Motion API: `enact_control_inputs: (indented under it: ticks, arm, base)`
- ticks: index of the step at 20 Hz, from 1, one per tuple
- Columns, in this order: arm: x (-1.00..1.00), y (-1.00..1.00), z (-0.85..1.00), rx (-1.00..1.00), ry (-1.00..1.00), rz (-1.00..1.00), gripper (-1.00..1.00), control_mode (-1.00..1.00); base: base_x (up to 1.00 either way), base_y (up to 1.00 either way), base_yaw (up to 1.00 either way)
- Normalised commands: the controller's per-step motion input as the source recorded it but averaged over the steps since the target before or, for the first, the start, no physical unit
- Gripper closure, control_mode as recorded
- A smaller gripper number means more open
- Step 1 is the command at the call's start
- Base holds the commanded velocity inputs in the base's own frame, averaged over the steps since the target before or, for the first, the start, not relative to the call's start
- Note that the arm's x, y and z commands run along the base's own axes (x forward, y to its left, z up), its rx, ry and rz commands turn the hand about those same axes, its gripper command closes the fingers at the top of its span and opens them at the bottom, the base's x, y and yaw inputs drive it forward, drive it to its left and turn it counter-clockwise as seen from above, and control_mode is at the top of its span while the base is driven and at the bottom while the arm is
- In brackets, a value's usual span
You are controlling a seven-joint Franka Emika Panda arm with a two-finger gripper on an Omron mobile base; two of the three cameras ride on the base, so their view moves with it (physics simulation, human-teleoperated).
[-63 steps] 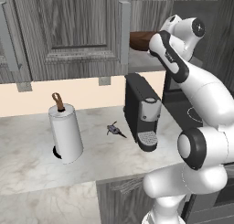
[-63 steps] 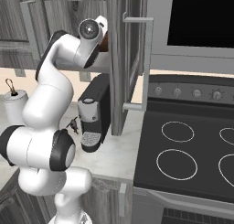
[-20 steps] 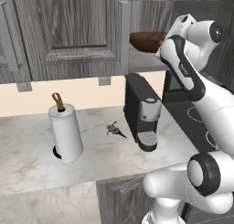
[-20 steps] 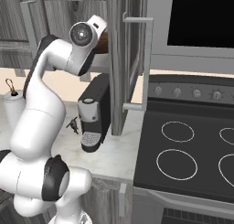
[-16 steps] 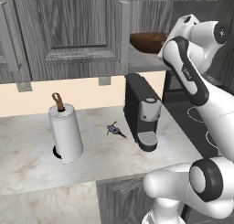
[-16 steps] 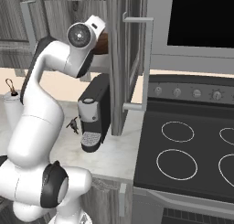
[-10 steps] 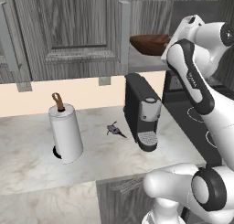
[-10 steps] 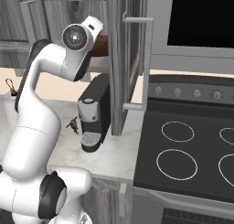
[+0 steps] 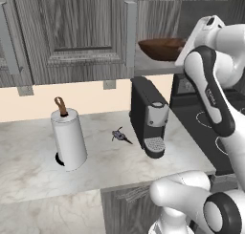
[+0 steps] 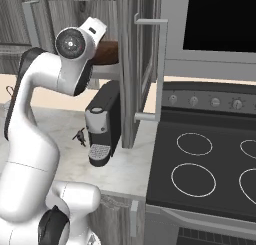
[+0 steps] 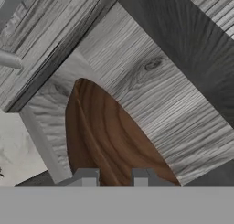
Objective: Retrieve the bowl from the cabinet, then place the raw meat into the bowl to avoid contamination.
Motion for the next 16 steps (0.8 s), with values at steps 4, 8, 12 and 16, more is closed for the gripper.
enact_control_inputs:
  ticks: [4,8,12,16]
  arm:
    - [-0.5,0.01,0.09,-0.01,0.0,0.0,1.0,-1.0]
    - [-0.52,0.01,0.05,-0.01,0.0,0.0,1.0,-1.0]
    - [-0.52,0.06,0.01,-0.01,0.0,0.0,1.0,-1.0]
    - [-0.52,0.16,0.0,-0.02,0.02,0.02,1.0,-1.0]
  base:
    - [0.0,0.0,0.0]
    - [0.0,0.0,0.0]
    - [0.0,0.0,0.0]
    - [0.0,0.0,0.0]
